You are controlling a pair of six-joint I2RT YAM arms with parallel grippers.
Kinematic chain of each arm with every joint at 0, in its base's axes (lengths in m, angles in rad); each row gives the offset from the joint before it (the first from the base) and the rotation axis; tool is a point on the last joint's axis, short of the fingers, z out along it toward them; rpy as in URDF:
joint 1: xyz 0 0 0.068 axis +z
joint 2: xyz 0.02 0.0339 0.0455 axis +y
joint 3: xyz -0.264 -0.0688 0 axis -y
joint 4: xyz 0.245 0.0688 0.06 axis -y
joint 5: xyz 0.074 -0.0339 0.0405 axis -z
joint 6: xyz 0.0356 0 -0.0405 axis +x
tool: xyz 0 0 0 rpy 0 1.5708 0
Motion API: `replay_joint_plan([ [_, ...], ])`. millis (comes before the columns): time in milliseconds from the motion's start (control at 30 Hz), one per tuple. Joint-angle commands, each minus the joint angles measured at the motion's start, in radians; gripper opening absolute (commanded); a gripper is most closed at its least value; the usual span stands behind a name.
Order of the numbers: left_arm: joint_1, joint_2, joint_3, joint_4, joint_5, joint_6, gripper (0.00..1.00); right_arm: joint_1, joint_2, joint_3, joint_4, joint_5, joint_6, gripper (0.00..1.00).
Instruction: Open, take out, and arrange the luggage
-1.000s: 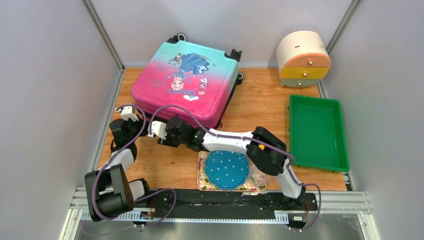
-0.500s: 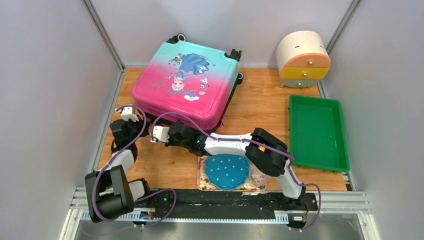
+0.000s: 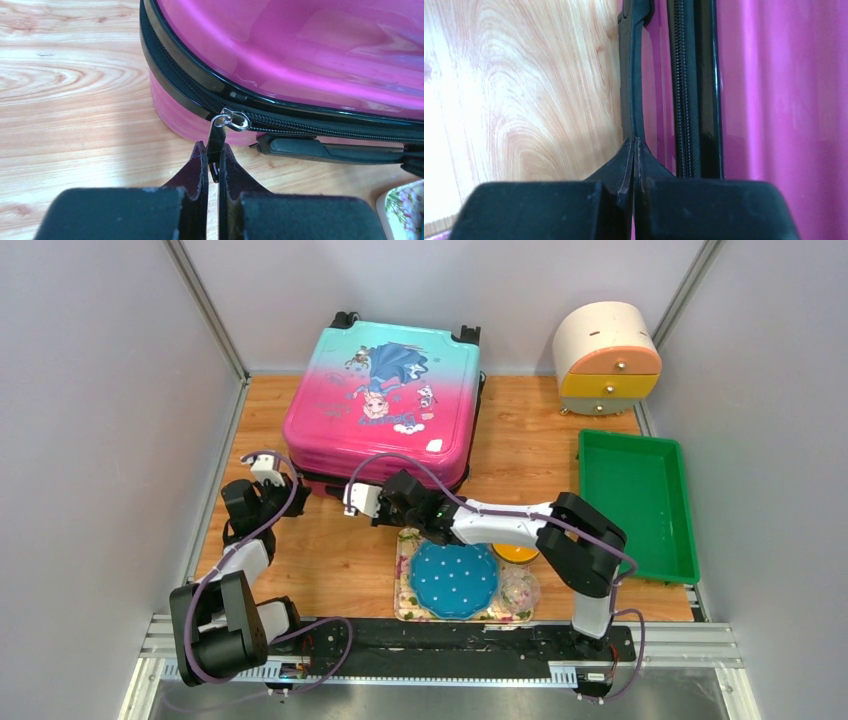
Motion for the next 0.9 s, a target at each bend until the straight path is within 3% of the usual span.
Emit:
replay_joint_plan([
  [0, 0.033, -0.043, 0.029, 0.086, 0.008, 0.029, 0.0, -0.101, -0.052, -0.122, -0.247, 0.09, -0.03, 0.0],
  [167, 0.033, -0.046, 0.012, 0.104, 0.064, 0.015, 0.0, -0.107, -0.133, -0.159, -0.244, -0.029, -0.027, 0.07],
  [200, 0.031, -0.044, 0.012, 0.106, 0.078, 0.012, 0.0, -0.101, -0.144, -0.151, -0.242, -0.057, -0.016, 0.18],
  [300, 0.018, -0.058, -0.002, 0.109, 0.088, 0.015, 0.0, -0.061, -0.15, -0.108, -0.224, -0.1, 0.0, 0.37],
  [633, 0.016, -0.09, -0.023, 0.096, 0.054, -0.011, 0.0, 0.031, 0.008, 0.071, -0.138, 0.002, 0.056, 0.43],
  [767, 0.014, -0.089, -0.025, 0.106, 0.046, -0.029, 0.0, 0.036, 0.075, 0.145, -0.144, 0.055, 0.065, 0.58],
  [867, 0.014, -0.086, -0.023, 0.11, 0.045, -0.031, 0.0, 0.036, 0.14, 0.199, -0.155, 0.091, 0.063, 0.6],
])
